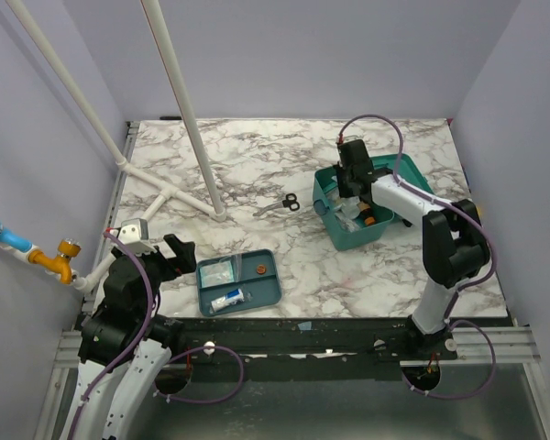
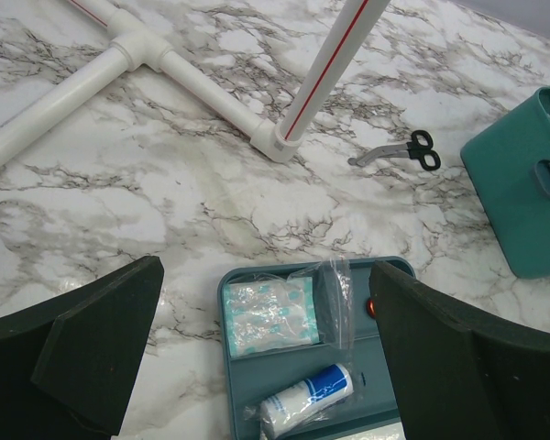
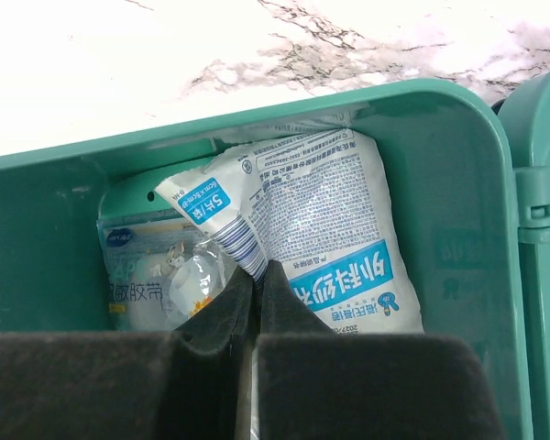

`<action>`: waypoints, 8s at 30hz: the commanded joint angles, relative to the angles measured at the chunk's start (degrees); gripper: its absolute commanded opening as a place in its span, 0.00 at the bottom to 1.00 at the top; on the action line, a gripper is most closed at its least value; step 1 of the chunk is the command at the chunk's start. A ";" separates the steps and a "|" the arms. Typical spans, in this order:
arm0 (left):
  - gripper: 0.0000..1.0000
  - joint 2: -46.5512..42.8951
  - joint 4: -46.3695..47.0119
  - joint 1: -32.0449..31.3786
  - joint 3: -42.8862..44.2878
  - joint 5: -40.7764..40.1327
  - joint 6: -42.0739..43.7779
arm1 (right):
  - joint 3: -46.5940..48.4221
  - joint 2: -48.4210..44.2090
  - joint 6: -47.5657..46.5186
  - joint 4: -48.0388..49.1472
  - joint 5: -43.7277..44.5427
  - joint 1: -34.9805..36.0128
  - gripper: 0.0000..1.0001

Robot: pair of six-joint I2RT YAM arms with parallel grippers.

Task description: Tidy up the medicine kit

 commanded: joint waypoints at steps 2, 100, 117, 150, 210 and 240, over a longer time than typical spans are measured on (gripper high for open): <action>0.99 0.41 0.55 -0.03 -0.31 0.99 0.68 | 1.97 2.21 -0.03 0.77 2.19 -0.40 0.08; 0.99 -1.69 0.86 -0.02 -0.84 1.32 0.72 | 37.51 33.21 12.24 -14.76 7.53 18.83 0.01; 0.99 -1.61 1.21 -0.04 -0.98 1.84 0.90 | 15.71 19.49 13.85 -10.51 2.63 19.02 0.01; 0.99 -0.31 0.86 -0.03 -0.78 1.46 0.64 | -25.61 -12.45 30.10 -3.69 2.47 31.77 0.01; 0.99 0.06 1.22 -0.02 -0.91 2.17 0.89 | -16.88 -1.91 26.94 -1.77 9.19 33.27 0.16; 0.89 15.46 6.09 -5.34 1.45 38.53 -4.67 | -27.41 -16.20 32.27 2.06 7.84 33.27 0.01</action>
